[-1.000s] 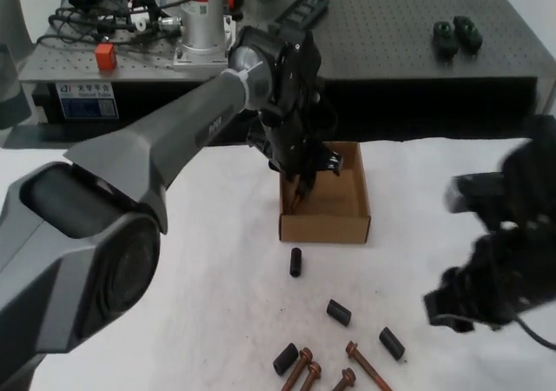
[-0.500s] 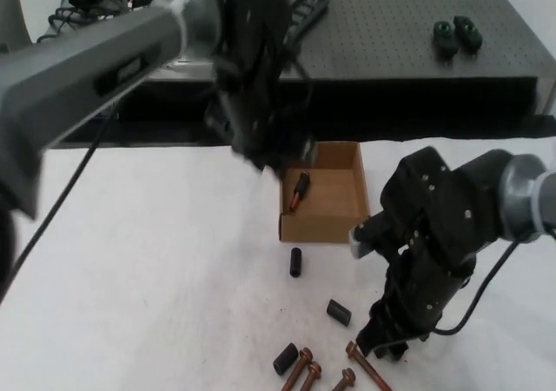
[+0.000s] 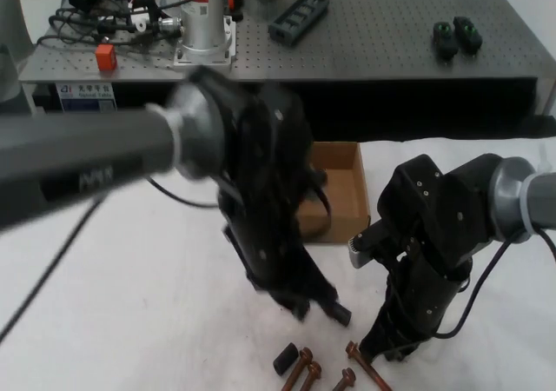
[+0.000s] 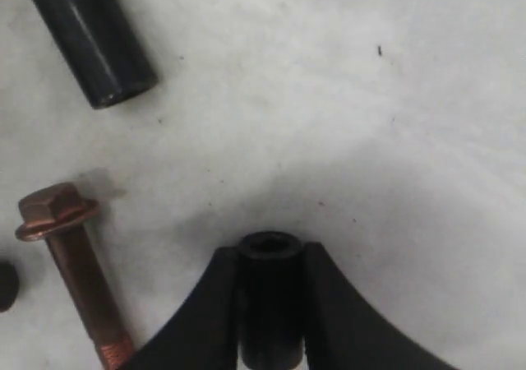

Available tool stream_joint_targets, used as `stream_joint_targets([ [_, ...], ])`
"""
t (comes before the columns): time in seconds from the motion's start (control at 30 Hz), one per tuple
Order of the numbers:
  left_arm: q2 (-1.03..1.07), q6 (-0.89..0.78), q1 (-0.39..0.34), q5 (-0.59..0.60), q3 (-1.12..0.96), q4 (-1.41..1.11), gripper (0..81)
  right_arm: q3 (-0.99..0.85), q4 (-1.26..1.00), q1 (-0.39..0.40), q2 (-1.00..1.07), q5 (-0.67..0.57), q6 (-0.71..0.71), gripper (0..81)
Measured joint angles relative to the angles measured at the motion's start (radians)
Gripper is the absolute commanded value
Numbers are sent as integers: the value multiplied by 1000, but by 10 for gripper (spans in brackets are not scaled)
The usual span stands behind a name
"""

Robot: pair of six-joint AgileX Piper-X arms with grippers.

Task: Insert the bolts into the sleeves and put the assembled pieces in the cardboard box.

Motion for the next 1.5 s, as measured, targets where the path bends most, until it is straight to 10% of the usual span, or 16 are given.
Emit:
stream_joint_targets([
  [0.6,84,0,-74,2,26,-14,273,213,10,0,-501,-46,88,34],
  [1.5,106,-39,-125,-53,32,-6,273,213,41,0,-563,-46,101,34],
])
